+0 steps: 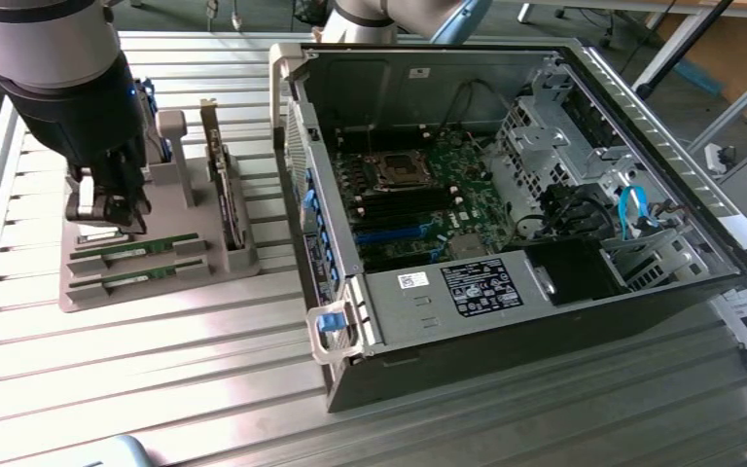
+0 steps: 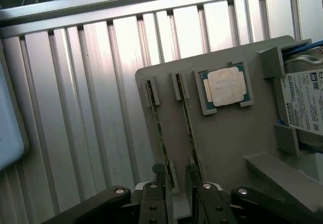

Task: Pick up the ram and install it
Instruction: 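Pick up the ram and move it above insertion slot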

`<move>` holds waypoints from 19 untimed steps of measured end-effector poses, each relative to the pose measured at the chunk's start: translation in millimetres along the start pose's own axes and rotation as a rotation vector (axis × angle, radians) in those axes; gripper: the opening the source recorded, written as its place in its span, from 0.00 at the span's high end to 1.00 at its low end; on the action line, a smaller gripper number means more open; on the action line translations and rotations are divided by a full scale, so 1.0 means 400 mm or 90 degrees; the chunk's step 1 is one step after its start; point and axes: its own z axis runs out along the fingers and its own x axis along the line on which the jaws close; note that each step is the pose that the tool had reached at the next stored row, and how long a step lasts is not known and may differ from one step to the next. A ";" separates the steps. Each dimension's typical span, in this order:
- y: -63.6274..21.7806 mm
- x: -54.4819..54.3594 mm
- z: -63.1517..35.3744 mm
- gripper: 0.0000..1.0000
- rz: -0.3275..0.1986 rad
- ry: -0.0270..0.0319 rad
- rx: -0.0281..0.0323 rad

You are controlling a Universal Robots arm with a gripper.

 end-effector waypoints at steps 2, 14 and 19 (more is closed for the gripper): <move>0.000 0.000 0.001 0.70 -0.014 -0.0002 0.0002; 0.000 0.000 0.004 0.70 -0.101 -0.0016 0.0020; 0.000 0.000 0.007 0.70 -0.105 -0.0017 0.0020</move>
